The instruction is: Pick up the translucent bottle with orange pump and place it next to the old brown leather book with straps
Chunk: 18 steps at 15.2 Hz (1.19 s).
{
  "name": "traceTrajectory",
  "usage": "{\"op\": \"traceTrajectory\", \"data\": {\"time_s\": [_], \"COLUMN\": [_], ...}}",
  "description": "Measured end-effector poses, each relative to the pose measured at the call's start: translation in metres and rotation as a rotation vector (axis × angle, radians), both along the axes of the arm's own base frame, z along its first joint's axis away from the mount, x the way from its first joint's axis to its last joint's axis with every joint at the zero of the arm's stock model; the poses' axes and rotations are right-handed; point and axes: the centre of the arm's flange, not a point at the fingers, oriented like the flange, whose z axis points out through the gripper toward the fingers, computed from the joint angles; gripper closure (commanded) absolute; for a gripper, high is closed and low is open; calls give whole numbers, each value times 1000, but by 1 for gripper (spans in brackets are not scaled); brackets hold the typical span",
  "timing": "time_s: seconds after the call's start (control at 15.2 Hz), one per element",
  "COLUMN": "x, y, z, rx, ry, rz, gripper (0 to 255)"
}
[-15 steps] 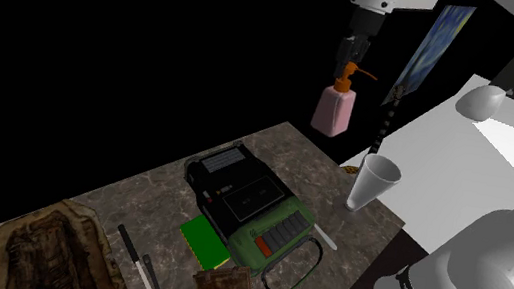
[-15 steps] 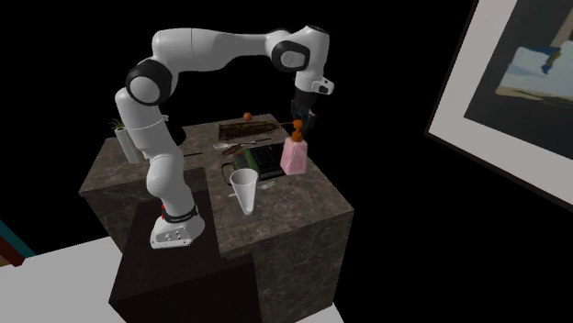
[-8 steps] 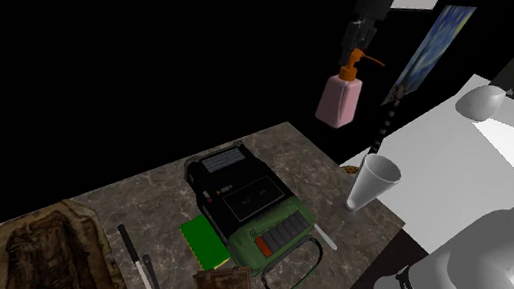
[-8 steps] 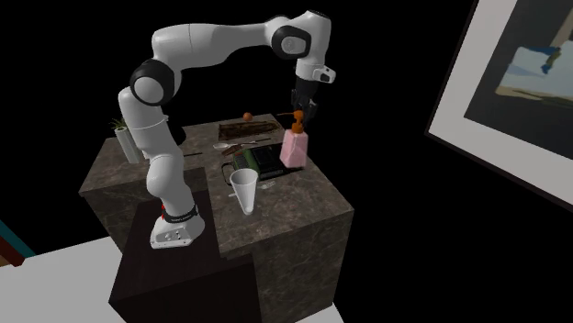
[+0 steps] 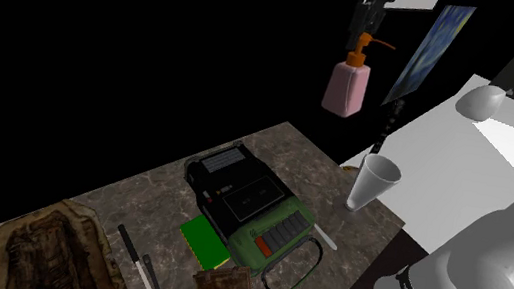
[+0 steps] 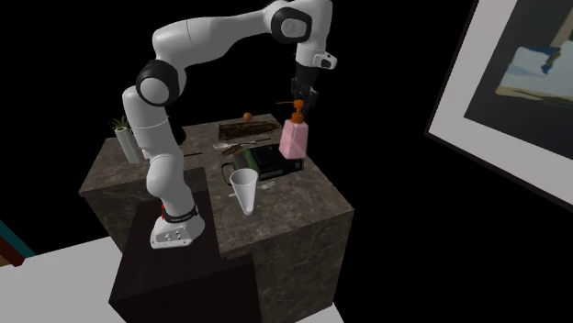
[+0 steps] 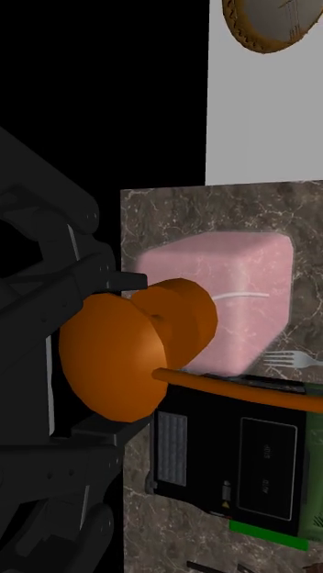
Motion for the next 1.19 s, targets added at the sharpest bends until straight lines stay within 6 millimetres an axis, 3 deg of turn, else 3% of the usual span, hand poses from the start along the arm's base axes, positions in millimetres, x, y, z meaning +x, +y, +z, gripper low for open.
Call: {"op": "traceTrajectory", "data": {"time_s": [0.2,0.4,1.19], "x": [0,-2,-4], "y": [0,24,180], "z": [15,12,-10], "rx": [0,0,0], "ry": [0,0,1], "rz": [0,1,2], "gripper": [255,255,255]}}
